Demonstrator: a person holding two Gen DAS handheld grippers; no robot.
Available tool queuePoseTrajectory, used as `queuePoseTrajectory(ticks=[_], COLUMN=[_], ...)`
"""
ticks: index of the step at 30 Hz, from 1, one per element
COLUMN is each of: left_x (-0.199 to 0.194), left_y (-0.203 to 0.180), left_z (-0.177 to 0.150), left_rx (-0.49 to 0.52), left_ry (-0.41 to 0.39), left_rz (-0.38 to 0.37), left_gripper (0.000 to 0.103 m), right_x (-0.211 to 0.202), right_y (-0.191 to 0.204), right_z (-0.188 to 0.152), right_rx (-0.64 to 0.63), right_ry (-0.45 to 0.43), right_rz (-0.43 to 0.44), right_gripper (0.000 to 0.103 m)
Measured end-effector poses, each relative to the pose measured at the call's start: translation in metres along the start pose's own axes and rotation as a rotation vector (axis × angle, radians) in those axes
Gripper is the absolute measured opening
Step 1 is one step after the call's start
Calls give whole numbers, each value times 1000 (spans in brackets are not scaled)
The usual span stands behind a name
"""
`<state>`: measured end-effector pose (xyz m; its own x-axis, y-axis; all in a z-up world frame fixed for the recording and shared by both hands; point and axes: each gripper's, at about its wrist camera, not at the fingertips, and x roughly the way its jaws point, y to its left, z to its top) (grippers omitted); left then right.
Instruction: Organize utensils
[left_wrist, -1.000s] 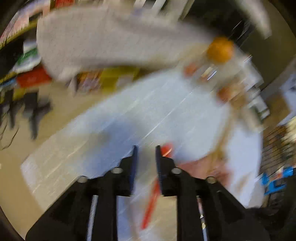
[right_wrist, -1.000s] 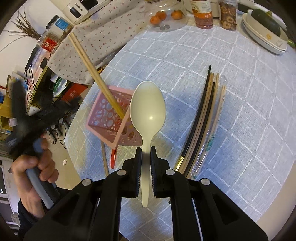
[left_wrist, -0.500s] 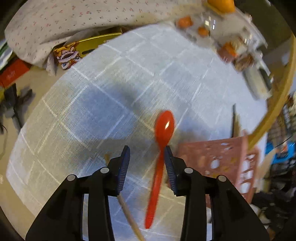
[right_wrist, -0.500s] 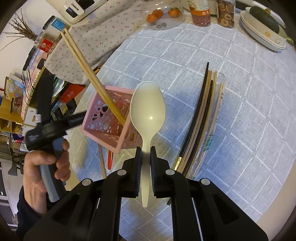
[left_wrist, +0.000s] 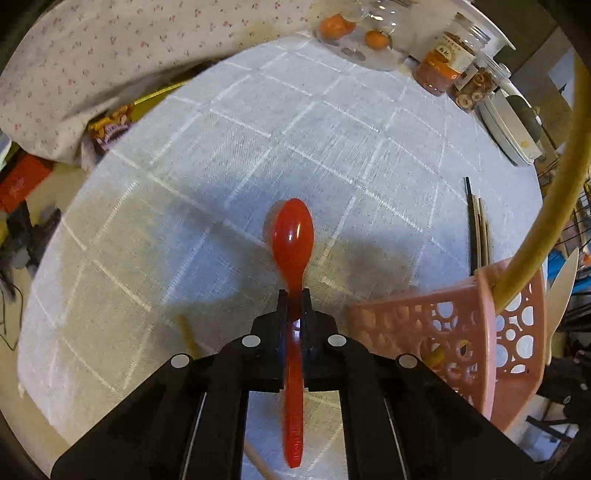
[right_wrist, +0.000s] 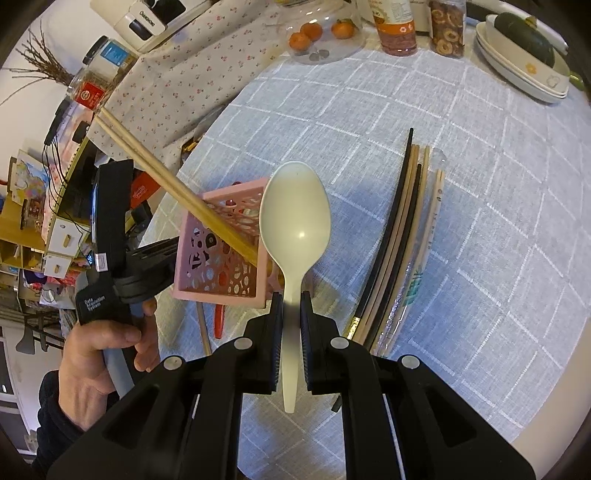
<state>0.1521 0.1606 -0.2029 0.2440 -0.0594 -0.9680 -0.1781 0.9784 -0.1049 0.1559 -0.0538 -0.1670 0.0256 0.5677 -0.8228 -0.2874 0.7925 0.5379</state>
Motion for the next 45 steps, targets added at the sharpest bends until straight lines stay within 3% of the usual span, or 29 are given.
queuePoseTrajectory(ticks=[8, 11, 13, 16, 19, 22, 28, 31, 37, 41, 45], left_x=[-36, -66, -96, -152, -176, -179, -157, -138, -118, -109, -114], left_y=[21, 31, 32, 23, 6, -21, -64, -74, -74, -74, -73], left_z=[-7, -13, -18, -32, -39, -41, -51, -55, -72, -79, -82], left_rx=[-154, -250, -294, -306, -286, -223, -57, 5, 51, 55, 41], left_ry=[-110, -194, -301, -545, -692, -811, -984, -998, -981, -908, -855], left_rz=[-90, -138, -194, -312, -379, -345, -152, -64, 24, 58, 36], left_gripper=[5, 4, 4, 5, 5, 5, 5, 5, 5, 7, 21], right_x=[-14, -19, -24, -30, -38, -45, -51, -50, -45, -43, -41], right_y=[1, 2, 4, 5, 4, 1, -10, -10, -6, -3, -3], right_z=[4, 5, 6, 8, 8, 7, 4, 4, 8, 8, 9], right_rx=[-1, -3, -8, -11, -7, -1, 12, 15, 6, -2, -2], right_ry=[-49, -73, -93, -126, -160, -193, -221, -225, -221, -216, -217], right_rz=[-1, 7, 10, 3, 6, 13, 23, 29, 30, 23, 18], right_gripper=[10, 10, 10, 10, 10, 10, 10, 10, 10, 10, 10])
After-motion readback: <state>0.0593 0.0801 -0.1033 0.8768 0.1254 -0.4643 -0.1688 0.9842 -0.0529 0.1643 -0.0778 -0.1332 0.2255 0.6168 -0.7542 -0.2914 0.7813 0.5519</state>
